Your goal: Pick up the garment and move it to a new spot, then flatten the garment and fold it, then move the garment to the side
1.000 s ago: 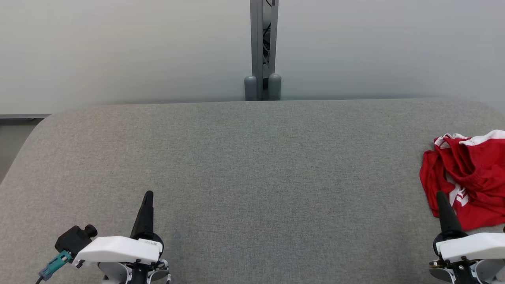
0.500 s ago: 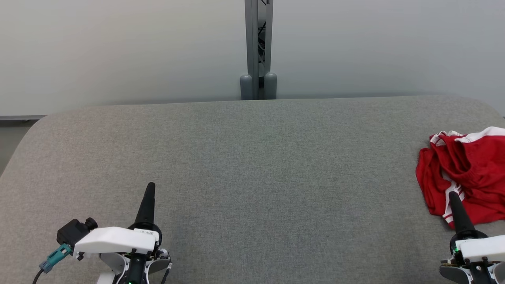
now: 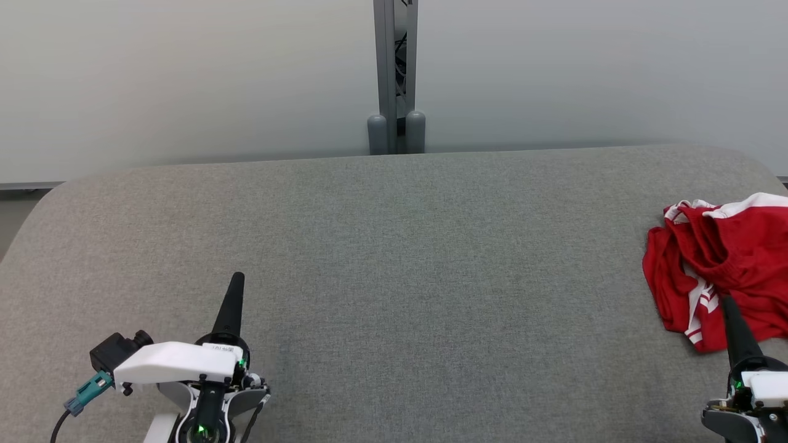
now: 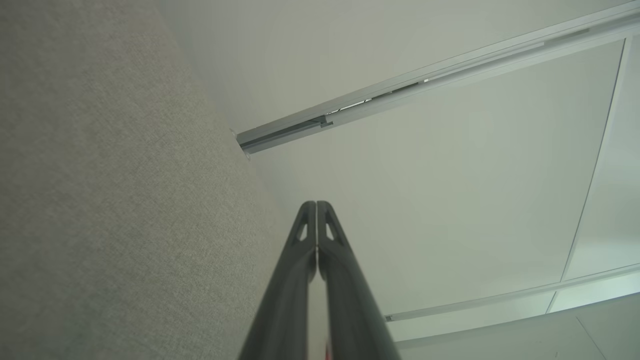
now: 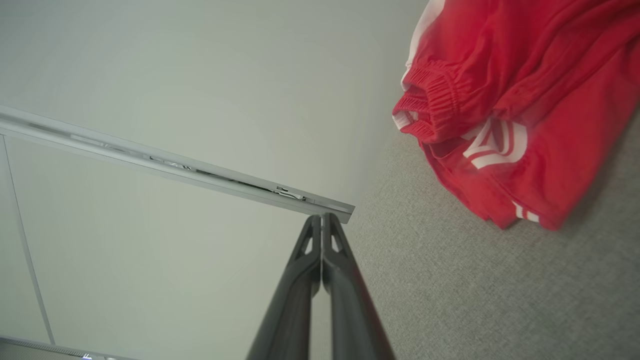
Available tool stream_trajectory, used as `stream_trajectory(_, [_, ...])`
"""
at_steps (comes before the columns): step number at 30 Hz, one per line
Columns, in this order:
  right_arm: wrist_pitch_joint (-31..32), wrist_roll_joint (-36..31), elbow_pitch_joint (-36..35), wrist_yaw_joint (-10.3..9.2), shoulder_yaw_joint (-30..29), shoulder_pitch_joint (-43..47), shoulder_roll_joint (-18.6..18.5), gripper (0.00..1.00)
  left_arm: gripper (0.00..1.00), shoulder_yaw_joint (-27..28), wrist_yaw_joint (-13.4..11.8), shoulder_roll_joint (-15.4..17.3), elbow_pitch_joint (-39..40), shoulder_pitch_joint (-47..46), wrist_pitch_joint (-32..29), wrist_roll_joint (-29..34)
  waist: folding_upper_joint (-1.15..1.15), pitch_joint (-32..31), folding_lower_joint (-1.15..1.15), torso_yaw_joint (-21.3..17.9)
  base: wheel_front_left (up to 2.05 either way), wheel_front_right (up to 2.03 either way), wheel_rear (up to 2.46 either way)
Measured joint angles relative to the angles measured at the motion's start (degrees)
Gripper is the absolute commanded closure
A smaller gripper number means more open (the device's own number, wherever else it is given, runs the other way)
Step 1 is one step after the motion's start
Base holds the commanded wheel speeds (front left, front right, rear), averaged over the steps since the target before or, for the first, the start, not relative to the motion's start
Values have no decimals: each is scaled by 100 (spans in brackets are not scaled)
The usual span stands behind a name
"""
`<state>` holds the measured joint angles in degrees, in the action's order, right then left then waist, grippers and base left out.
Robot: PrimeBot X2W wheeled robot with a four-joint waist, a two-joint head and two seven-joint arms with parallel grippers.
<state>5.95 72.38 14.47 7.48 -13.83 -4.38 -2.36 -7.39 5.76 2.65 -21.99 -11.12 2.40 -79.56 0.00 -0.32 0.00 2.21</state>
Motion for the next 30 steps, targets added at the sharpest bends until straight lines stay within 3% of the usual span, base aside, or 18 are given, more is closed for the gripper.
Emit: stream_trajectory(30, [414, 1454, -200, -1, -477, 24, -15, 100, 100, -64, 124, 5, -163, -422, -246, -1210, 0, 52, 0, -167, 0, 0, 0])
